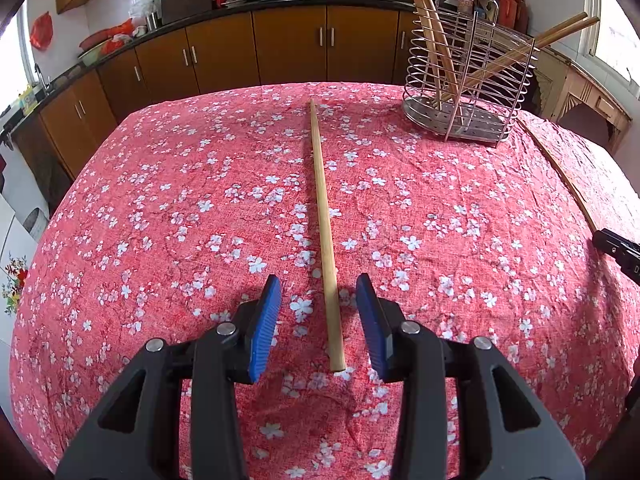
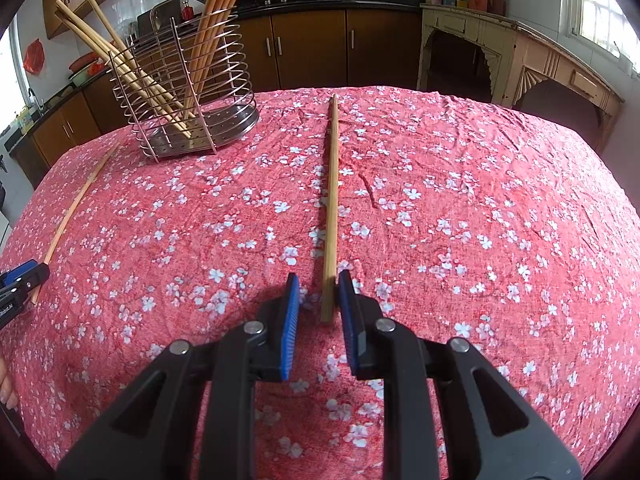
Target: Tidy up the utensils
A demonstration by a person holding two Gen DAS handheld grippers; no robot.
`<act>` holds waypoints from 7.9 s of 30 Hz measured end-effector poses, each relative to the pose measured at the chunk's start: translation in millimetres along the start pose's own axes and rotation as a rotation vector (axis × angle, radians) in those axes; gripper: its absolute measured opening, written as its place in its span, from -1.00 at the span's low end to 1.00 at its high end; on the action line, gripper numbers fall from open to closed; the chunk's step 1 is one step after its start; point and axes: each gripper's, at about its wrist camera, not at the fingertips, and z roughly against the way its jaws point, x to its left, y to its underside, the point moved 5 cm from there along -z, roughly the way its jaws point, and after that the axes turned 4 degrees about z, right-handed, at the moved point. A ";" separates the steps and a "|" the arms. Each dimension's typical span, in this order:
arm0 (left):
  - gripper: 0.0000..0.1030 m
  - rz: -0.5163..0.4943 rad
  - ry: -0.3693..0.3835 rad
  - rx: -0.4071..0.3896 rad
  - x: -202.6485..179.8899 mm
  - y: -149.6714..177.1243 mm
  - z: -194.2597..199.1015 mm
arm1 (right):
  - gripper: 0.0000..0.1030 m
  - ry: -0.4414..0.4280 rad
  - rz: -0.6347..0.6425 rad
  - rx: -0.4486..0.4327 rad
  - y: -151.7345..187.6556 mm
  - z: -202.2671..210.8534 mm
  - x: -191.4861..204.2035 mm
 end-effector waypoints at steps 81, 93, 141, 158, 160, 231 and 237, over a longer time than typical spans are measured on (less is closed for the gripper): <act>-0.87 0.101 0.166 -0.615 -83.4 -255.0 222.9 | -0.85 -0.186 0.056 -0.494 -270.6 243.7 54.4; -0.86 0.092 0.130 -0.560 -93.2 -271.6 157.1 | -0.85 -0.232 0.035 -0.354 -294.7 168.9 53.7; 0.90 0.114 -0.089 -0.681 -30.0 -227.7 231.3 | 0.92 0.004 -0.001 -0.548 -260.6 244.0 40.2; 0.96 0.068 -0.027 -0.703 -5.3 -122.9 258.0 | 0.92 0.208 0.056 -0.811 -133.2 316.8 48.8; 0.96 0.039 -0.046 -0.697 -7.1 -96.9 250.4 | 0.92 0.218 0.078 -0.826 -104.8 315.6 56.1; 0.96 0.048 0.045 -0.696 -18.8 42.8 212.8 | 0.92 0.027 0.123 -0.764 60.0 251.9 85.2; 0.96 0.043 0.040 -0.696 -22.2 42.7 212.7 | 0.92 0.026 0.122 -0.761 59.6 251.8 85.4</act>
